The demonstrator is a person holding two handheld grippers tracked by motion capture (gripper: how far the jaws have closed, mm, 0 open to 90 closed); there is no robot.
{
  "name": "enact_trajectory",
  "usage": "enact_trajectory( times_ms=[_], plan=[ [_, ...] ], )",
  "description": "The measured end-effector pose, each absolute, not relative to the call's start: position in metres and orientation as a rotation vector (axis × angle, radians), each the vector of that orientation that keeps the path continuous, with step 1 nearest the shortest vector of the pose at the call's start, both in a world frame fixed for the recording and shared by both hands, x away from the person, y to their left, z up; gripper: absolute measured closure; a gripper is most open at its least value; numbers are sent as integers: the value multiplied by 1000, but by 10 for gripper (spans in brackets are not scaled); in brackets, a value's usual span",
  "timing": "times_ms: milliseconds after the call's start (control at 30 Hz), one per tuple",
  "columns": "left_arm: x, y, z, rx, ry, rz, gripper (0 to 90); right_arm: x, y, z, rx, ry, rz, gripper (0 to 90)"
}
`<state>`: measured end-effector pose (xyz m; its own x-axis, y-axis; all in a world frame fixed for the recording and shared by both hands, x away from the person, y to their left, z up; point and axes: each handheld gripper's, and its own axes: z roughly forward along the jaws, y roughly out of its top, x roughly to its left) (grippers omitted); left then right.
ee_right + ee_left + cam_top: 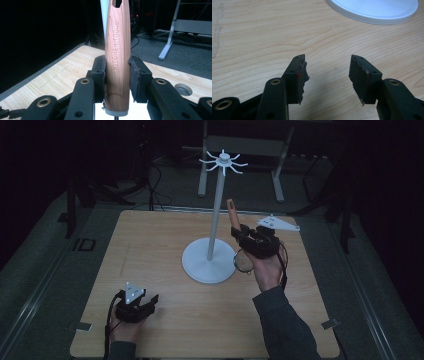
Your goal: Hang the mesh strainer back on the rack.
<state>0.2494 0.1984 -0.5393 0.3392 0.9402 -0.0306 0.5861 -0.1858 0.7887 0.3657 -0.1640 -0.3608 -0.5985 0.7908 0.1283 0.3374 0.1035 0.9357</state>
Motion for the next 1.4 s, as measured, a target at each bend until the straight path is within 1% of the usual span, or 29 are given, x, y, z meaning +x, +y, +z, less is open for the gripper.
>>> enact_trajectory(
  times_ms=[767, 1400],
  plan=[
    [250, 198, -539, 1877, 1340, 620, 476, 364, -170, -337, 1065, 1921, 1555, 684],
    [250, 198, -540, 1880, 1344, 618, 476, 361, -176, -327, 1036, 1877, 1598, 684]
  ],
)
